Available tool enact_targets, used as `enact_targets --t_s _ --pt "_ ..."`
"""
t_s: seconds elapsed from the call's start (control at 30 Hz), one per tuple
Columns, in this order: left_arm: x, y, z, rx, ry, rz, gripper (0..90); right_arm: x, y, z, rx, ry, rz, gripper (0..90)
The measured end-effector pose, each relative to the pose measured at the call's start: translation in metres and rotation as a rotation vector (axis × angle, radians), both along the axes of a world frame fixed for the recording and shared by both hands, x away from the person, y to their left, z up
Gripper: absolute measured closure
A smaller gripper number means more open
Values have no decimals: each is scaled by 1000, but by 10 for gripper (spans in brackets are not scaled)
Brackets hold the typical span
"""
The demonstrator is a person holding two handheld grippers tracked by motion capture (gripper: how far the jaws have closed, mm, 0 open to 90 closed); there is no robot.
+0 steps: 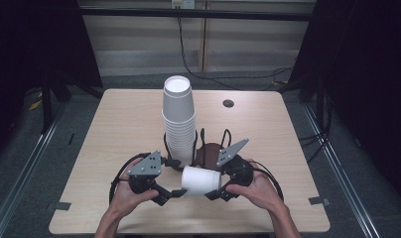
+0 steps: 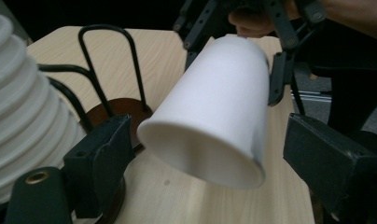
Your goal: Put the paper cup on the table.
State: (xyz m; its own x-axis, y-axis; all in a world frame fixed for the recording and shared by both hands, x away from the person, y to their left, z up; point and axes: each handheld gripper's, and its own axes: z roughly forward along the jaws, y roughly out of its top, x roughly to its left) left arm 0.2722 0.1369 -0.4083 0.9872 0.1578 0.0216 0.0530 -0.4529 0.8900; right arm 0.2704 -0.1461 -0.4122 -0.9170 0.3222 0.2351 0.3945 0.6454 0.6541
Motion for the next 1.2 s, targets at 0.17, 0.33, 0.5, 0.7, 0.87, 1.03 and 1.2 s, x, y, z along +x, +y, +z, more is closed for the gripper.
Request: enact_targets --t_s 0.17,0.33,0.5,0.7,0.87,1.03,1.2 --pt "-3 5 -2 -66 12 16 159 -3 -4 -3 60 -9 -26 238" --pt "-6 10 -6 -110 23 39 159 -5 -6 -8 107 -19 -37 238" --pt "-10 7 -16 -134 48 55 159 -7 -7 -11 156 -19 -48 238" --pt "-10 6 -23 -159 70 40 157 -10 -8 -18 195 -22 -47 238" --pt "-11 8 -23 -170 63 38 157 -11 -10 -21 255 -24 -45 238" --pt "-13 11 -25 -206 56 45 157 -13 -10 -21 307 -38 -37 238" --pt "-14 12 -27 -223 55 47 156 -15 -10 -24 329 -68 -35 237"
